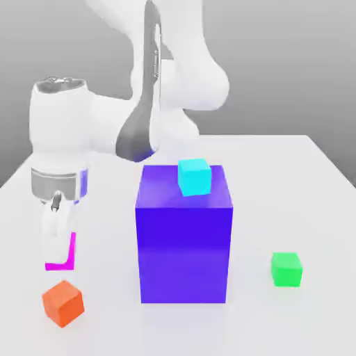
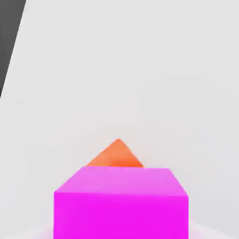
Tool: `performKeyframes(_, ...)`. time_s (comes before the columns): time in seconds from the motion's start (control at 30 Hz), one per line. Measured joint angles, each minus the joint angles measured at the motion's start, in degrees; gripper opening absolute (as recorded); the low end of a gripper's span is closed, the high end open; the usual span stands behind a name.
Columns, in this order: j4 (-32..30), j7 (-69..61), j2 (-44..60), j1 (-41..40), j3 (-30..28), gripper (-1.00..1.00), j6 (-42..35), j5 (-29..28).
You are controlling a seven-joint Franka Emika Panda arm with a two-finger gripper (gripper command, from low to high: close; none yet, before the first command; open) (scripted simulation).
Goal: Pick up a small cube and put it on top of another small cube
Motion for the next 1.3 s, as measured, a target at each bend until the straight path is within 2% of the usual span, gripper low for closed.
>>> performKeyframes(0.23, 1.4, -7.0, -3.8, 14.9, 7.9, -1.0, 0.7, -11.9)
performKeyframes(0.3, 1.3, -9.2, -4.7, 18.6, 10.6, -1.0, 0.2, -13.0)
performKeyframes(0.4, -0.4, -12.9, -5.4, 24.6, 14.8, -1.0, -1.6, -9.4)
performKeyframes(0.6, -4.1, -19.2, -5.9, 35.4, 19.8, -1.0, -6.2, 3.1)
performKeyframes(0.8, -4.7, -22.7, -5.4, 37.3, 16.5, -1.0, -10.5, 18.8)
performKeyframes(0.83, -5.0, -23.4, -5.5, 37.8, 16.6, -1.0, -10.8, 19.8)
performKeyframes(0.97, -4.8, -21.9, -2.5, 37.3, 16.6, -1.0, -8.3, 17.7)
performKeyframes(1.23, -4.4, -14.5, 7.3, 37.6, 14.1, -1.0, 0.3, 7.4)
performKeyframes(1.27, -4.4, -13.9, 8.1, 37.9, 13.6, 1.0, 1.0, 6.5)
performKeyframes(1.3, -4.4, -13.9, 8.1, 37.9, 13.6, 1.0, 1.0, 6.5)
